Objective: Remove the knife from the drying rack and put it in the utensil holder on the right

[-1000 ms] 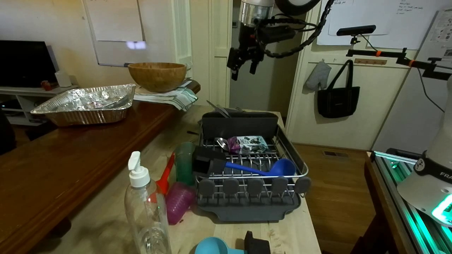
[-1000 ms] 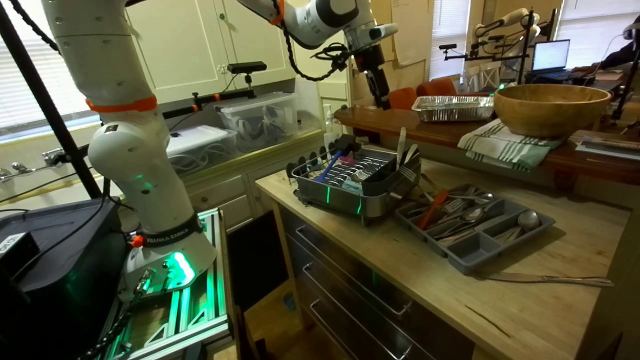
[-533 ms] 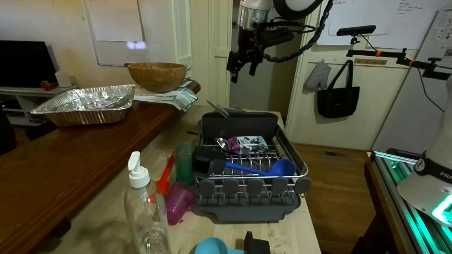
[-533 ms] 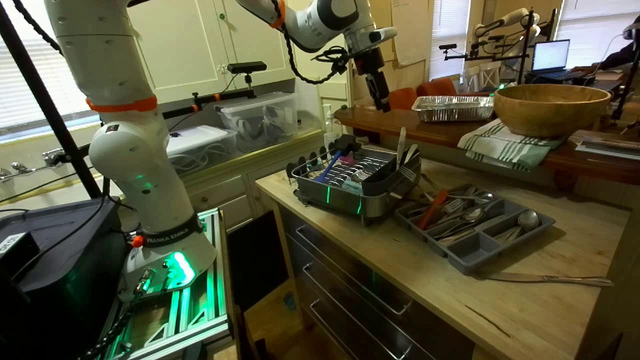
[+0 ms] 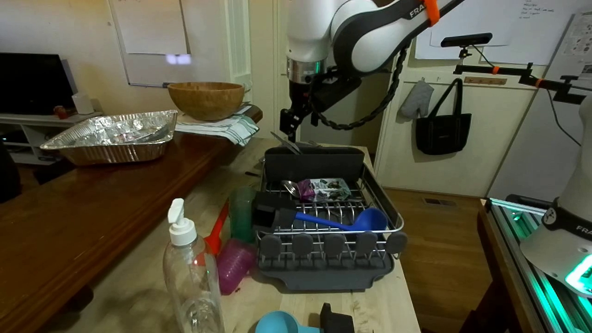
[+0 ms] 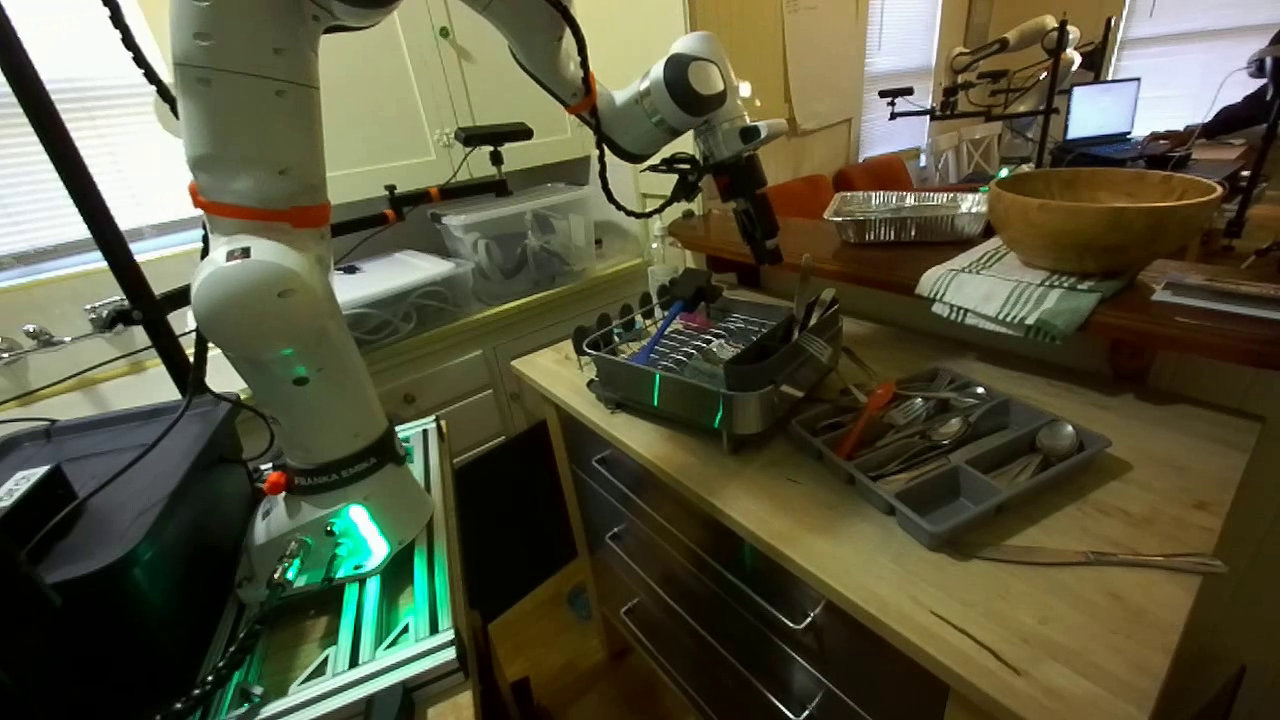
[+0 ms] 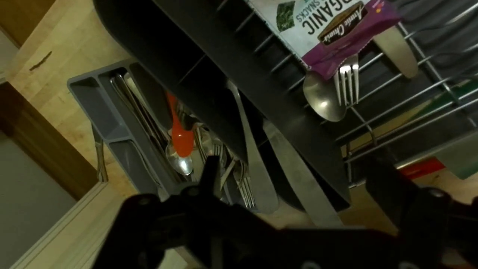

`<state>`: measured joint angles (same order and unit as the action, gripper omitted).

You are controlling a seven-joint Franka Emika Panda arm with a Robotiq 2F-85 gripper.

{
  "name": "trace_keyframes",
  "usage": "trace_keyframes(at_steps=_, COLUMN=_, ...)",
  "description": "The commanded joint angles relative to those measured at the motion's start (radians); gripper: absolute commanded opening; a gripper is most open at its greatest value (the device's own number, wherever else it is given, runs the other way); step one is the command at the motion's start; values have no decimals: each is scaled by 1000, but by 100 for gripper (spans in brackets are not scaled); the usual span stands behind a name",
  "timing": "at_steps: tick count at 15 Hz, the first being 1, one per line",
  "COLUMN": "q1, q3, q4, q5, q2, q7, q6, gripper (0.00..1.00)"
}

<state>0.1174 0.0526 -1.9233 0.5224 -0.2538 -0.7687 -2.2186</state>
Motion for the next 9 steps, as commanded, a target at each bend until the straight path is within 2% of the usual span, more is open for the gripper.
trace_keyframes(at_steps=1, q1=57, q3=-46, q4=110, q5=66, q2=-102, q7=-90, q6=-3, gripper=100)
trace_keyframes(at_steps=9, q1=127, q3=-118, q4=246, q5=160, q2=-222, q7=-229, q6=2, gripper=100)
